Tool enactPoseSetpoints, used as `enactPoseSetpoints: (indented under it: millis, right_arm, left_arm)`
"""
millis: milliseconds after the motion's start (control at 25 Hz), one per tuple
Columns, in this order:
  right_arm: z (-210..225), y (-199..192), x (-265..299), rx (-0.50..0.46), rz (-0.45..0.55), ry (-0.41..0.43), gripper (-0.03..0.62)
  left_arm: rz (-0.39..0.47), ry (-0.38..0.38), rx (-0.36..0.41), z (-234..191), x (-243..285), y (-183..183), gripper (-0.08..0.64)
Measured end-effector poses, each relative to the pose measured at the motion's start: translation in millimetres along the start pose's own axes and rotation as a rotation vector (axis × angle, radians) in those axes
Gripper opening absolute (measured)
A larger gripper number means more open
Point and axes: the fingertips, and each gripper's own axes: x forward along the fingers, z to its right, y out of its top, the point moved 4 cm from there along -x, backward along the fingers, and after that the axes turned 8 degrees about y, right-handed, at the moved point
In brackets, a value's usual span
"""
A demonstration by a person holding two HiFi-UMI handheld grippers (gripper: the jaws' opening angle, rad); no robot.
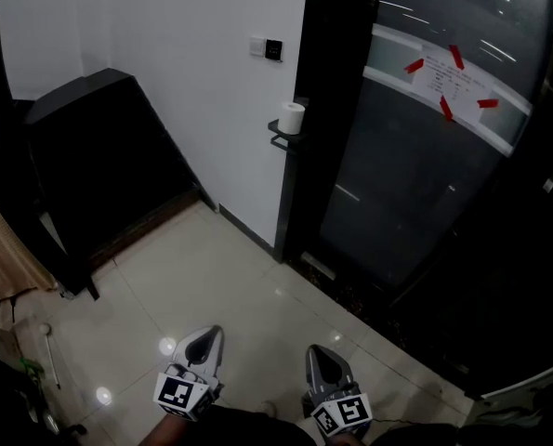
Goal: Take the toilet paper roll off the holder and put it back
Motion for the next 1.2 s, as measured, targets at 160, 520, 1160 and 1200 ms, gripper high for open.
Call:
enactPoseSetpoints:
  millis: [160, 520, 1160, 1200]
  right_arm:
    - [15.3, -0.5, 7.8, 0.017, -0.006, 0.034, 0.014]
    - [38.2, -1.2, 41.7, 0.038, -0.004, 0.019, 0.014]
    - [76.4, 8.1, 185.2, -0.022, -0.048, -0.033, 0.014]
    - [77.4, 7.1, 194.2, -0.02, -0.049, -0.033, 0.014]
  left_arm:
    - [-0.017, 0.02, 0.018, 6.7, 15.3, -3.0, 0.002]
    - [-0.031, -0.033, 0.059, 4.7, 56.4, -2.6, 0.002]
    - [-0.011, -0.071, -0.006, -100.8, 190.9, 8.7, 0.002]
    - [-0.014, -0.07, -0.01, -108.0, 197.5, 7.9, 0.002]
